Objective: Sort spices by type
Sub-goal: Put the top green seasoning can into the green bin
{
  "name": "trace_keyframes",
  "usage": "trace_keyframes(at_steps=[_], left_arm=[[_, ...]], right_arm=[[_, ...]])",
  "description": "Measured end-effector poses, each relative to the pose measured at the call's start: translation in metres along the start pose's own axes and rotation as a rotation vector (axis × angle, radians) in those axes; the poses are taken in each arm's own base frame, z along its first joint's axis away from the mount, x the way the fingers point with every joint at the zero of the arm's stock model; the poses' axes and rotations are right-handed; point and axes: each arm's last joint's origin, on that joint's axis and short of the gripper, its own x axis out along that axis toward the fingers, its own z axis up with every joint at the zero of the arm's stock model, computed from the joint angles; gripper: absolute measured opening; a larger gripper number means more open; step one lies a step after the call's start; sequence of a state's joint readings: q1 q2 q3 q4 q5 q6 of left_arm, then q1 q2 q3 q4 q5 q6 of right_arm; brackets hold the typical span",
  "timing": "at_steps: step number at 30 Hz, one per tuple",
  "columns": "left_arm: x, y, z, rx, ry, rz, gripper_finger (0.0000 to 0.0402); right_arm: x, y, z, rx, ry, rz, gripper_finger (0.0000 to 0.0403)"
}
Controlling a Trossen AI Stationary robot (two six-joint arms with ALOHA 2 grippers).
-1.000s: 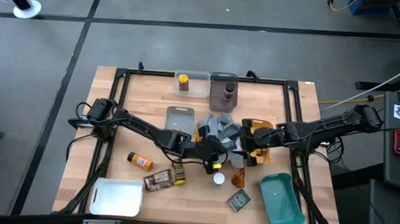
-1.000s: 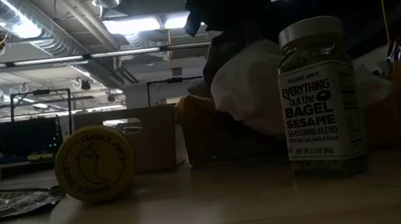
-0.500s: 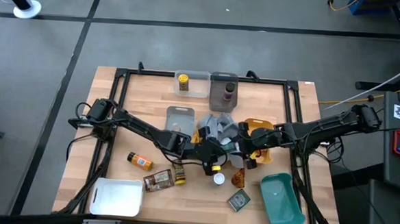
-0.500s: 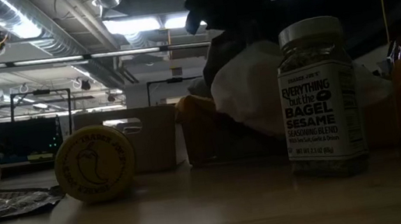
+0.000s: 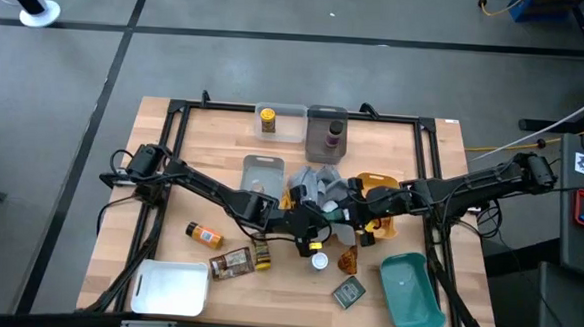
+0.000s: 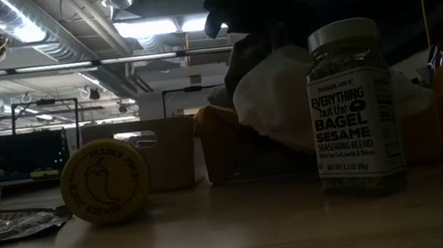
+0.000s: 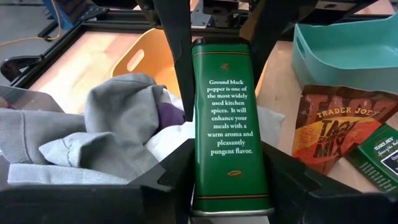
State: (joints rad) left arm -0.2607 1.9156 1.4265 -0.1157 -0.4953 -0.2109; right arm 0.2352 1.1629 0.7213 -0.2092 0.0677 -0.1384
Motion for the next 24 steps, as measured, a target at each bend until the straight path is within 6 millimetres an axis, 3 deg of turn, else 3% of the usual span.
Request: trace_keyframes(at_steps=[7,12,18,24], left_arm=[[0.0,0.001,0.0,0.003,0.005,0.003,0.014],[0.002,0.005,0.0,-0.045,0.007,0.013,0.0168],[0.004,0.009,0.001,-0.05,0.006,0.025,0.0208],[0.004,0.008,0.0,0.059,0.014,0.025,0.0214]], right_arm=[[0.0,0.0,0.0,-0.001,0.0,-0.001,0.013],[-0.004,-0.001,0.005,-0.003,0.028,0.001,0.013],[-0.017,-0.004,0.017,0.02,0.125,-0.002,0.0131],[-0.038,-0.004,0.022,0.117,0.308,0.068,0.0132]])
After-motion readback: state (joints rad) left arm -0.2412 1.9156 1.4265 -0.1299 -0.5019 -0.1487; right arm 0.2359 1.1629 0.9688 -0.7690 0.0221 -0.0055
